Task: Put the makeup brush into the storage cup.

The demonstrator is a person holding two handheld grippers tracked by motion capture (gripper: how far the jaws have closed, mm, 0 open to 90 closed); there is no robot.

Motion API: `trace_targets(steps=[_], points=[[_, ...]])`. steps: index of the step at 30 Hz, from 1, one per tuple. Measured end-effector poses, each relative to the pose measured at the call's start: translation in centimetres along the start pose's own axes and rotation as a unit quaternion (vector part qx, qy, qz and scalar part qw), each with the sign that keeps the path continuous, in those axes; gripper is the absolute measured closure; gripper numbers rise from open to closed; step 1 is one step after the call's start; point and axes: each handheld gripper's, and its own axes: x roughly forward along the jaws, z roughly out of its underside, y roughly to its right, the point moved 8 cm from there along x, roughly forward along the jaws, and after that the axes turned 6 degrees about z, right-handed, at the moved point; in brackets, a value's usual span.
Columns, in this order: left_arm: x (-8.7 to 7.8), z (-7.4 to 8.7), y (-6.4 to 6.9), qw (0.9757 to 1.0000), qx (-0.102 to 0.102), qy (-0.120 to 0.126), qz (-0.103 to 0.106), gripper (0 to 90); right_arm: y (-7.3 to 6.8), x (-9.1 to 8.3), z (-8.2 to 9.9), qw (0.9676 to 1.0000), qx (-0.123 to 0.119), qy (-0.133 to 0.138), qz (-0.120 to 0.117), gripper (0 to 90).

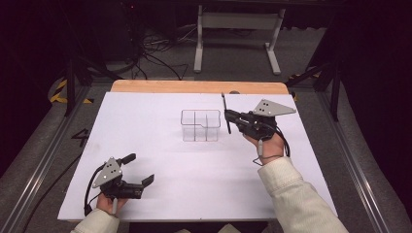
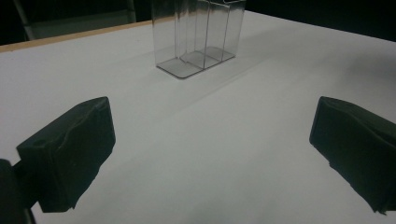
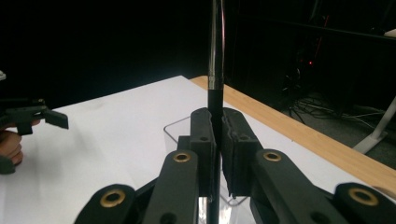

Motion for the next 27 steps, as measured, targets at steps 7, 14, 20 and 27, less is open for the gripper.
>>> trace_targets(steps=[7,14,20,27], points=[[0.0,0.0,0.0,1.0000,-0.004,0.004,0.003,1.0,-0.4,1.8,-0.8,1.0000,-0.003,0.002,0.003,84.1],[0.0,0.0,0.0,0.9999,-0.009,0.002,0.005,0.9,-0.5,3.2,-1.3,1.0000,0.000,0.004,0.004,84.1],[0.0,0.0,0.0,0.9999,-0.009,0.003,0.006,0.9,-0.8,4.5,-1.8,1.0000,-0.001,0.005,0.007,84.1],[0.0,0.0,0.0,0.9999,-0.013,0.002,0.008,0.9,-0.8,5.8,-2.0,0.9999,0.006,0.005,0.012,84.1]])
